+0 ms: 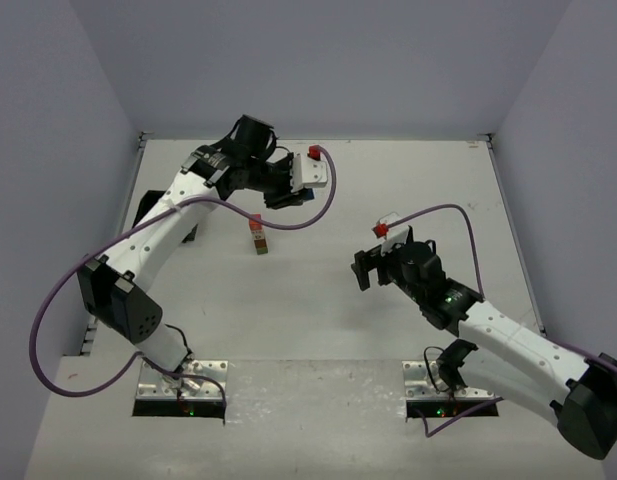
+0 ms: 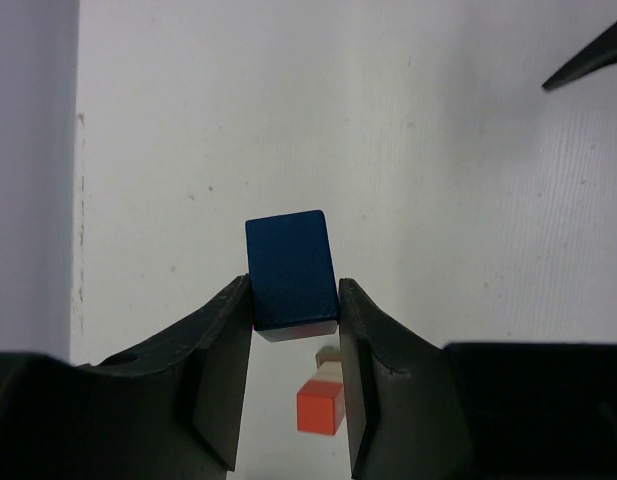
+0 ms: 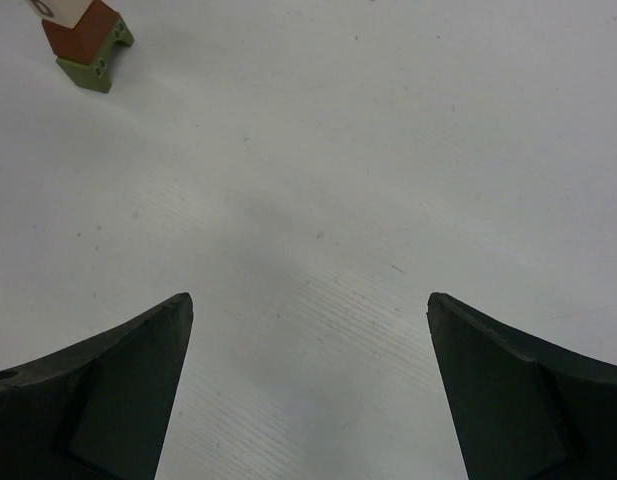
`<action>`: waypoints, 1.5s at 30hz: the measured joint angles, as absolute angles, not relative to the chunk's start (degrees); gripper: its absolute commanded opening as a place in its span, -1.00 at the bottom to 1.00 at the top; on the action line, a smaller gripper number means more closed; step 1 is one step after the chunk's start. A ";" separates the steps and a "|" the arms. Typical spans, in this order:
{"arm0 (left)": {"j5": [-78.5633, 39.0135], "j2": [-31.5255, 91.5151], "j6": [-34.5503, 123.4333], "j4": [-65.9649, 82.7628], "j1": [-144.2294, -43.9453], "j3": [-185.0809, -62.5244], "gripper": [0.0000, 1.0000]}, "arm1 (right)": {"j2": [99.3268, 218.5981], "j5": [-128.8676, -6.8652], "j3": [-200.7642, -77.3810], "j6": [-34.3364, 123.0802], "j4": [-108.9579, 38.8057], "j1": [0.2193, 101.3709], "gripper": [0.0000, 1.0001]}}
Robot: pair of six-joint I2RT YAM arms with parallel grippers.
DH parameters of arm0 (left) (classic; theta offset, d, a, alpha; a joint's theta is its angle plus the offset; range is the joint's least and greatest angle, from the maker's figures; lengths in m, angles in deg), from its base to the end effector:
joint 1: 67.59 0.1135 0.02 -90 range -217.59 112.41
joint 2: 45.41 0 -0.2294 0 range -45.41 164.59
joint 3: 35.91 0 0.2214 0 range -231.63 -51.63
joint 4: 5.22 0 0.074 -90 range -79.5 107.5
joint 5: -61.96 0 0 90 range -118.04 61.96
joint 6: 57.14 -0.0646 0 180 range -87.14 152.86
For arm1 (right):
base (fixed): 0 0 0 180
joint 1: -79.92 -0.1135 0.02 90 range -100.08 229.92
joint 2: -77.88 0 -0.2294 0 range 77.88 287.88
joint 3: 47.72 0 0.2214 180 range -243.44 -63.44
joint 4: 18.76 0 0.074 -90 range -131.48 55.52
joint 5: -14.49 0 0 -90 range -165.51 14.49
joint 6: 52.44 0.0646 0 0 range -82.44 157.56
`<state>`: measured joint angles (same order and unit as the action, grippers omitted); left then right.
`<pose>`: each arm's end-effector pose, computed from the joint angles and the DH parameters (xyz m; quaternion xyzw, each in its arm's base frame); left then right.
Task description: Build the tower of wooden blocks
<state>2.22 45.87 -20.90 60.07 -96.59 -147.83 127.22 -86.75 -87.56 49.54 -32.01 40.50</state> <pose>0.2682 -0.1859 0.3297 0.6643 0.6018 -0.1555 0.4151 0.1745 0.1272 0.1979 -0.1439 0.8179 0.1655 0.5319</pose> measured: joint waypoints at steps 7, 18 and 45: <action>0.51 45.61 -30.66 71.07 -92.50 -146.63 -1.00 | 133.18 -92.58 -92.18 48.45 -34.21 40.50 0.97; -1.73 47.25 -34.81 78.82 -87.51 -142.64 -1.00 | 145.41 -100.53 -101.70 46.67 -40.80 40.52 0.97; -3.00 55.80 -34.93 79.40 -81.37 -147.89 -1.00 | 159.13 -103.50 -108.38 44.87 -42.54 41.22 0.97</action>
